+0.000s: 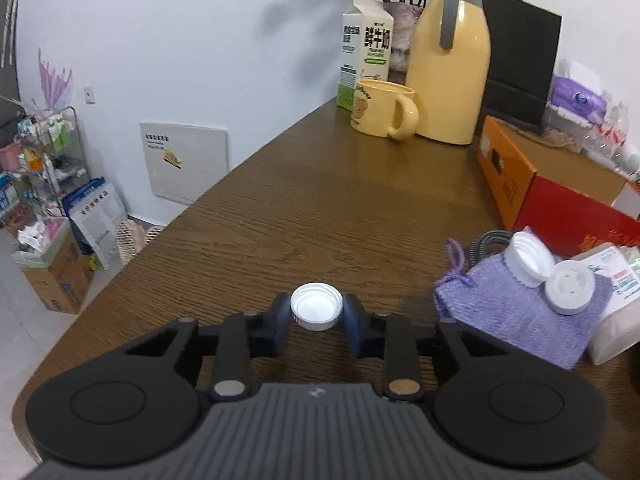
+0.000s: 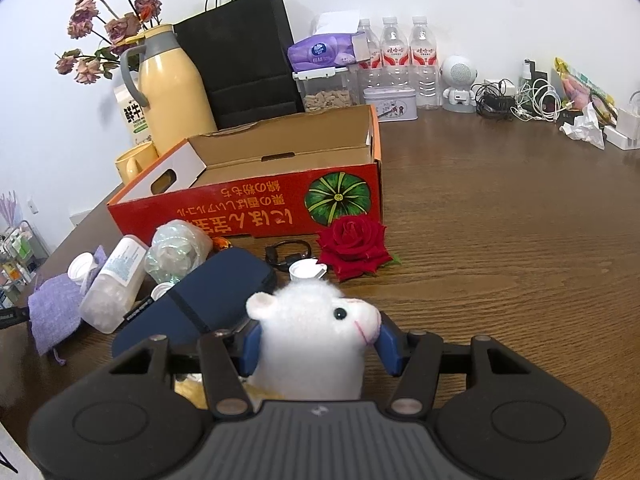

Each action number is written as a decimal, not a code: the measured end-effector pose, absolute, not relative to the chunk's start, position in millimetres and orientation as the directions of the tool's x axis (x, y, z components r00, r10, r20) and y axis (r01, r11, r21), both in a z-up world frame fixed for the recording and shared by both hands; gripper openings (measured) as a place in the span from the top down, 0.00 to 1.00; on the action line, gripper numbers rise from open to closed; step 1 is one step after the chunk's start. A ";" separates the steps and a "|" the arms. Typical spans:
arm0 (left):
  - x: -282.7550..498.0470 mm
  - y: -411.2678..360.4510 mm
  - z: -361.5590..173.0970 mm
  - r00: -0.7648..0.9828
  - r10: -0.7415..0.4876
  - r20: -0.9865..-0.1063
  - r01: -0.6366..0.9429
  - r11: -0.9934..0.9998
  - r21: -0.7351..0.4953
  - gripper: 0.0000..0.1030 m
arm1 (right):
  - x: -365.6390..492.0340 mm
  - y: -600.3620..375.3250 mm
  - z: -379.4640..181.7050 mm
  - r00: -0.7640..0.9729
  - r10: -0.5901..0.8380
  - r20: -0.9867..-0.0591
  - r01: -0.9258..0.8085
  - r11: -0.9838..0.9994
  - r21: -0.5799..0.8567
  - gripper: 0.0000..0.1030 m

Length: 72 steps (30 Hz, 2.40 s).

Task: Organize objects
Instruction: 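Close the left gripper on the white bottle cap lying on the table, then carry the sheep and cap into the cardboard box and open both grippers, then lift both open grippers out of the cardboard box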

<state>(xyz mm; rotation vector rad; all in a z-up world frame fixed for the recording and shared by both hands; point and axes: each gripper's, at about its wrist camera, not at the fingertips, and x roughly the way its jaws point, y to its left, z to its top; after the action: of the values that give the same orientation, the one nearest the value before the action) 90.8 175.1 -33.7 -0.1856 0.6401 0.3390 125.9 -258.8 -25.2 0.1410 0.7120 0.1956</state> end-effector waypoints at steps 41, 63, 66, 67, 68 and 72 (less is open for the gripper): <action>275.3 -0.1 41.3 0.906 -0.009 -0.424 -0.041 0.993 -0.108 0.72 | 312.7 -203.7 36.0 0.892 0.250 -0.376 -0.214 0.967 0.135 0.48; 296.5 0.8 7.9 0.838 -0.014 -0.545 -0.030 0.997 -0.072 0.37 | 347.1 -200.1 -29.8 0.812 0.184 -0.554 -0.198 0.980 0.036 0.21; 293.2 -0.5 10.4 0.847 -0.015 -0.532 -0.026 0.997 -0.070 0.18 | 341.7 -200.0 -25.1 0.826 0.189 -0.531 -0.203 0.979 0.032 0.16; 292.1 -1.2 11.4 0.849 -0.014 -0.528 -0.026 0.997 -0.069 0.15 | 340.3 -200.1 -23.2 0.828 0.192 -0.526 -0.206 0.978 0.033 0.15; 290.9 -1.5 12.5 0.851 -0.016 -0.525 -0.025 0.997 -0.071 0.08 | 338.4 -200.4 -21.3 0.831 0.194 -0.522 -0.207 0.978 0.033 0.11; 284.0 -2.9 20.3 0.869 -0.005 -0.495 -0.034 0.997 -0.069 0.00 | 329.5 -203.6 -10.5 0.850 0.196 -0.489 -0.205 0.978 0.036 0.02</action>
<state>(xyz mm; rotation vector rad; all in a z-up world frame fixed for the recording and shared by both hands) 284.0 -2.9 20.3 -0.0763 0.5179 0.0152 329.5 -203.6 -10.5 -0.0176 0.5129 0.2116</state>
